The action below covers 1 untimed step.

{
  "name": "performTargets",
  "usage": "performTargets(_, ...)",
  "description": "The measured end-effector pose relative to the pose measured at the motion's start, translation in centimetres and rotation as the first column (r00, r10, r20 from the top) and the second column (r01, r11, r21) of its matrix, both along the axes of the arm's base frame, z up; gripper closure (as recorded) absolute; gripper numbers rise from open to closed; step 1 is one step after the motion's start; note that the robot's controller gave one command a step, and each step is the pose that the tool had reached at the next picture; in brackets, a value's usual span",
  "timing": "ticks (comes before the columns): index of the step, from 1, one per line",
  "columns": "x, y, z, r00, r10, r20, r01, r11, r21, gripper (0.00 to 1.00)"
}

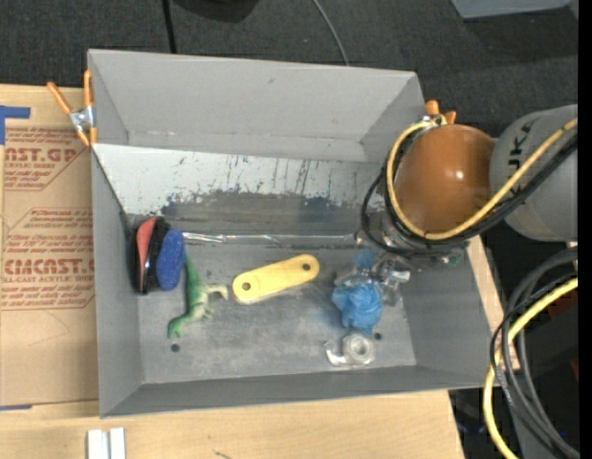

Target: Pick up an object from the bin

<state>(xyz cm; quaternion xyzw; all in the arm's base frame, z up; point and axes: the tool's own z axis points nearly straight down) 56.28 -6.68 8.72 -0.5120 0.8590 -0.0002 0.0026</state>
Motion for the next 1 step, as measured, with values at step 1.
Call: performTargets(1,-0.1,0.07,1.37,1.0,0.0,-0.004,0.0,1.0,0.001,1.0)
